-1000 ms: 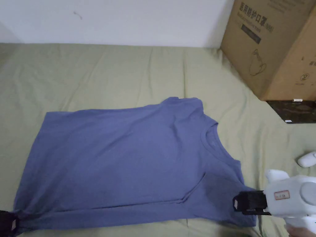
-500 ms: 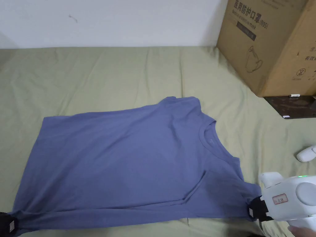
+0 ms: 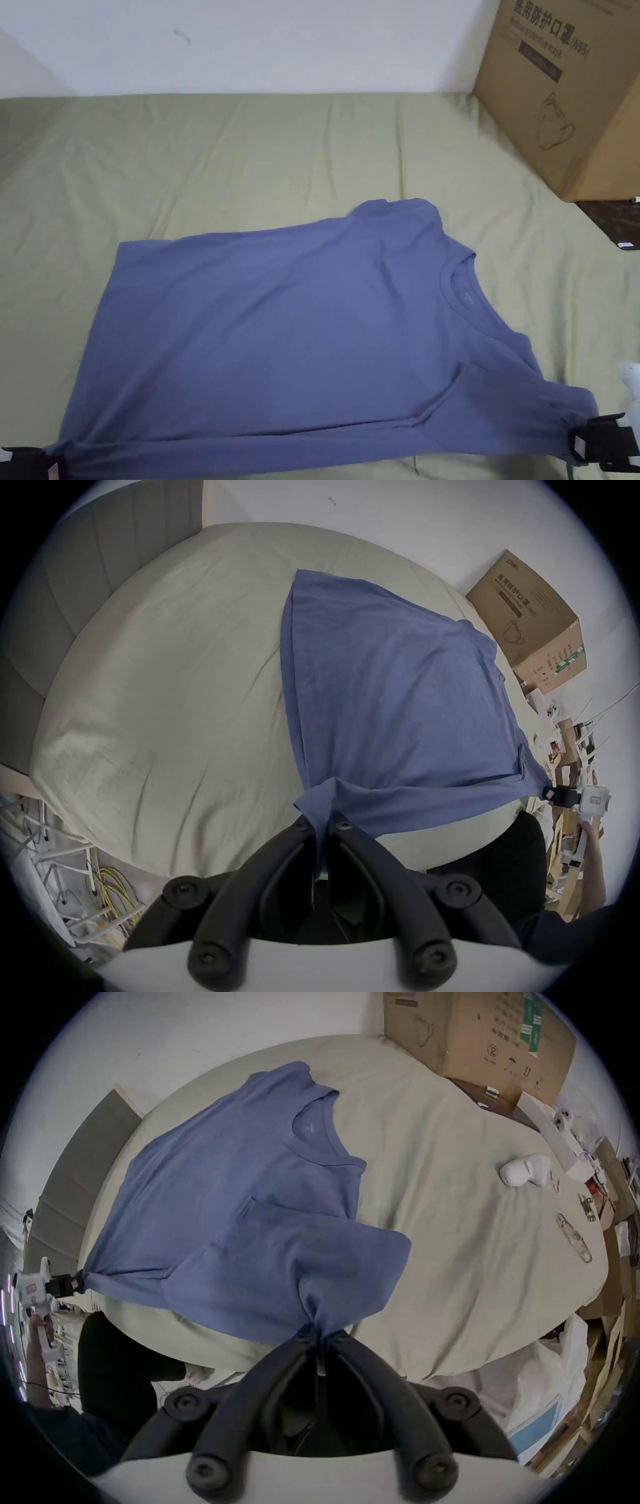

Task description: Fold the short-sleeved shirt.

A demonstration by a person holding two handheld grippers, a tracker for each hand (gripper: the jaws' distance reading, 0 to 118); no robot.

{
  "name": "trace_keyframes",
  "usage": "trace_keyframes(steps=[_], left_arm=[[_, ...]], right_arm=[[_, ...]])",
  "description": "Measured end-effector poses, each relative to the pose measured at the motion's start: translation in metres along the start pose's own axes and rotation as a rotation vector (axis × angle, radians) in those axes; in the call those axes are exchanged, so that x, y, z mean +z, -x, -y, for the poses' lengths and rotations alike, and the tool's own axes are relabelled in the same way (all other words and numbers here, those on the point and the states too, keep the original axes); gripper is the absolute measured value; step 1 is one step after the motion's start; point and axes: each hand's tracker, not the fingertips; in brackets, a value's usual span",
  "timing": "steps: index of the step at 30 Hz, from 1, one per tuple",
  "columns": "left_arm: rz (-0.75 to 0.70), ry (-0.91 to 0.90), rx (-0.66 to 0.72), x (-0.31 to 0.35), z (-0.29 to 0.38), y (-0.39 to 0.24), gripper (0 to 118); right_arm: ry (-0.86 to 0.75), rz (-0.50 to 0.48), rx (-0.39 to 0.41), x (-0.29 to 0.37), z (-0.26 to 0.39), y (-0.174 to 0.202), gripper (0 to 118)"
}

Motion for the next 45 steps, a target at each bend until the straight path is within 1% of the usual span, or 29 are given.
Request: trace_keyframes(steps=[2, 7, 10, 13, 16, 21, 23, 25, 26, 27, 28, 29, 30, 31, 32, 33, 34, 36, 38, 40, 41, 42, 43, 44, 45], left_arm=[[0.016, -0.005, 0.029, 0.002, -0.003, 0.002, 5], [0.021, -0.009, 0.051, 0.004, -0.02, -0.001, 5], [0.03, -0.009, 0.077, 0.0, -0.038, 0.001, 5], [0.059, -0.009, 0.166, -0.008, -0.06, 0.007, 5], [0.069, -0.023, 0.215, -0.02, -0.085, 0.012, 5], [0.078, 0.0, 0.312, -0.052, -0.131, 0.016, 5], [0.081, 0.019, 0.336, -0.065, -0.146, 0.017, 5], [0.075, 0.024, 0.332, -0.076, -0.158, 0.021, 6], [0.076, 0.028, 0.336, -0.081, -0.162, 0.022, 7], [0.081, 0.029, 0.345, -0.085, -0.165, 0.024, 16], [0.086, 0.025, 0.358, -0.088, -0.167, 0.026, 28], [0.082, 0.011, 0.378, -0.089, -0.166, 0.027, 43], [0.071, -0.001, 0.39, -0.09, -0.166, 0.029, 78], [0.068, -0.013, 0.393, -0.089, -0.165, 0.03, 88], [0.072, -0.022, 0.393, -0.089, -0.163, 0.031, 97], [0.083, -0.031, 0.386, -0.089, -0.16, 0.033, 105], [0.099, -0.055, 0.371, -0.085, -0.157, 0.031, 116], [0.122, -0.108, 0.303, -0.075, -0.15, 0.026, 114], [0.084, -0.149, 0.211, -0.063, -0.138, 0.015, 114], [0.016, -0.191, 0.102, -0.051, -0.124, 0.002, 114], [-0.032, -0.216, 0.048, -0.044, -0.116, -0.006, 114], [-0.073, -0.237, 0.012, -0.038, -0.105, -0.013, 111], [-0.087, -0.249, -0.007, -0.033, -0.096, -0.017, 103], [-0.074, -0.236, 0.001, -0.026, -0.086, -0.022, 87], [-0.071, -0.218, 0.003, -0.023, -0.08, -0.026, 50]], right_arm=[[-0.005, -0.012, -0.021, 0.003, -0.002, 0.001, 3], [-0.043, -0.028, -0.039, 0.016, -0.026, 0.006, 3], [-0.08, -0.059, -0.057, 0.021, -0.056, 0.011, 3], [-0.106, -0.083, -0.09, 0.013, -0.097, 0.013, 3], [-0.124, -0.088, -0.1, -0.008, -0.142, 0.017, 3], [-0.112, -0.089, -0.156, -0.06, -0.207, 0.02, 3], [-0.097, -0.056, -0.164, -0.08, -0.222, 0.023, 3], [-0.084, -0.026, -0.165, -0.097, -0.234, 0.024, 3], [-0.08, -0.021, -0.173, -0.103, -0.237, 0.024, 3], [-0.079, -0.019, -0.189, -0.108, -0.238, 0.025, 5], [-0.08, -0.018, -0.216, -0.112, -0.238, 0.025, 17], [-0.095, -0.023, -0.26, -0.114, -0.237, 0.024, 49], [-0.12, -0.033, -0.291, -0.114, -0.234, 0.022, 96], [-0.126, -0.045, -0.316, -0.115, -0.231, 0.021, 102], [-0.118, -0.044, -0.32, -0.114, -0.228, 0.02, 107], [-0.142, -0.044, -0.337, -0.11, -0.222, 0.02, 109], [-0.16, -0.043, -0.348, -0.105, -0.218, 0.02, 110], [-0.157, -0.062, -0.351, -0.093, -0.206, 0.022, 110], [-0.172, -0.087, -0.342, -0.079, -0.192, 0.026, 110], [-0.203, -0.091, -0.28, -0.064, -0.179, 0.037, 110], [-0.232, -0.085, -0.23, -0.055, -0.168, 0.044, 110], [-0.26, -0.08, -0.181, -0.047, -0.159, 0.052, 106], [-0.289, -0.084, -0.138, -0.04, -0.149, 0.06, 98], [-0.311, -0.094, -0.092, -0.033, -0.138, 0.066, 84], [-0.321, -0.126, -0.047, -0.03, -0.128, 0.072, 51]])
